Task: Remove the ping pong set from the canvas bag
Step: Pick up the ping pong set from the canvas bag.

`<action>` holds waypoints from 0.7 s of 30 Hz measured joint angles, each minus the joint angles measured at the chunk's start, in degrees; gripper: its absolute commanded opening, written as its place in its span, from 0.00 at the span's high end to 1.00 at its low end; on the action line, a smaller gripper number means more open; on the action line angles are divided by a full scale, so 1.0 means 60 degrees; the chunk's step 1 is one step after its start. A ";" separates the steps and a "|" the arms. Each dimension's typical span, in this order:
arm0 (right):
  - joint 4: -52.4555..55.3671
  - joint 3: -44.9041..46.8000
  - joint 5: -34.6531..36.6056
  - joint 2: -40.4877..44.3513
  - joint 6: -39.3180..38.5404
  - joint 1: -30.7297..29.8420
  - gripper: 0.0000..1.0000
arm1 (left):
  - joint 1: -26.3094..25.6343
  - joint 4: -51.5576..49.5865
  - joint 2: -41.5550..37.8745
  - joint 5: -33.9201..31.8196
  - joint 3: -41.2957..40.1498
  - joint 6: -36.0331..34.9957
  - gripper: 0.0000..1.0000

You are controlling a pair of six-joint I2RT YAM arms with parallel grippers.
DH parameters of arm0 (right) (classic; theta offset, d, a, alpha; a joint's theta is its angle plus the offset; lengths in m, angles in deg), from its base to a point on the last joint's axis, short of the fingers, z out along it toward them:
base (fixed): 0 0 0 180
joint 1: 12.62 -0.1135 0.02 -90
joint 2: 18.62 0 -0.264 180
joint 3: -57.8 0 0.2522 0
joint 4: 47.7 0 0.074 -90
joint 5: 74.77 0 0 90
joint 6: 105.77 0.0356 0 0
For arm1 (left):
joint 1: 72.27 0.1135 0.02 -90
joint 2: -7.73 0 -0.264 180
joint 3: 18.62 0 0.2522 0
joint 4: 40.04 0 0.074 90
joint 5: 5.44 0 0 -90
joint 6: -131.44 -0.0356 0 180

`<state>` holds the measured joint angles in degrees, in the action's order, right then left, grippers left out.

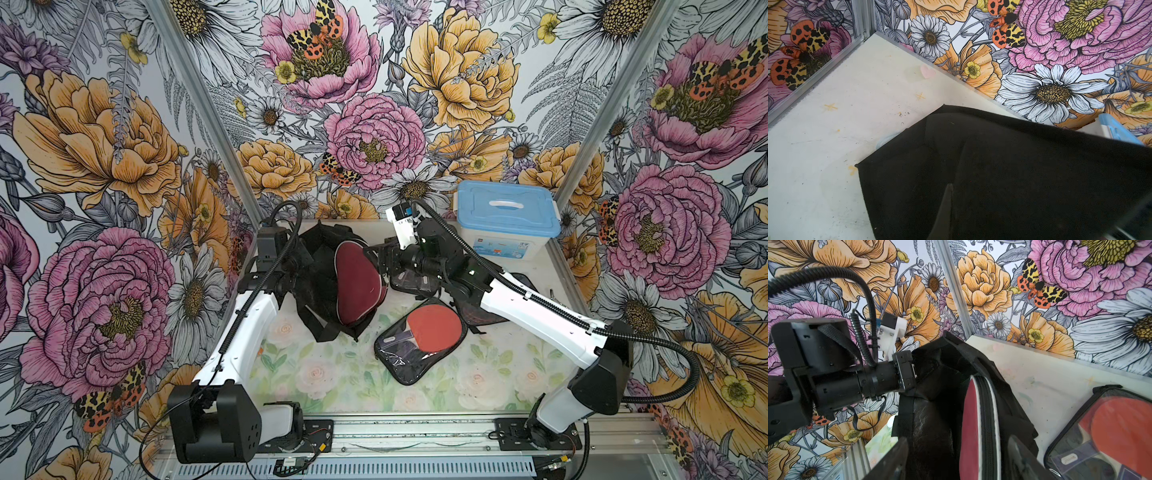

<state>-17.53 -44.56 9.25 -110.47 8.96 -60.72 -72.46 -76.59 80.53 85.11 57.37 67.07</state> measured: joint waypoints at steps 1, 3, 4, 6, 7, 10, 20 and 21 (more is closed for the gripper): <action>0.0113 0.0069 -0.0047 0.0004 0.0040 0.0011 0.28 | 0.0000 0.0011 0.0000 0.0004 -0.0004 0.0000 1.00; 0.0317 0.0219 -0.0138 0.0004 0.0138 0.0026 0.28 | 0.0000 0.0015 0.0000 0.0015 -0.0007 0.0000 1.00; 0.0408 0.0317 -0.0175 0.0004 0.0186 0.0036 0.28 | 0.0000 0.0015 0.0000 0.0025 -0.0007 0.0000 1.00; 0.0554 0.0488 -0.0277 0.0004 0.0280 0.0069 0.28 | 0.0000 0.0018 0.0000 0.0029 -0.0007 0.0000 1.00; 0.0641 0.0565 -0.0328 0.0004 0.0321 0.0087 0.28 | 0.0000 0.0022 0.0000 0.0029 -0.0011 0.0000 1.00; 0.0852 0.0670 -0.0488 0.0004 0.0452 0.0098 0.29 | 0.0000 0.0033 0.0000 0.0033 -0.0015 0.0000 1.00; 0.1020 0.0437 -0.0543 -0.0492 0.0368 0.0120 0.31 | 0.0000 0.0044 0.0000 0.0036 -0.0018 0.0000 1.00; 0.1024 0.0361 -0.0528 -0.0619 0.0324 0.0120 0.31 | 0.0000 0.0044 0.0000 0.0036 -0.0018 0.0000 1.00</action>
<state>-11.39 -42.39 6.08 -114.19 10.90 -59.99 -72.46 -76.32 80.53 85.33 57.27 67.07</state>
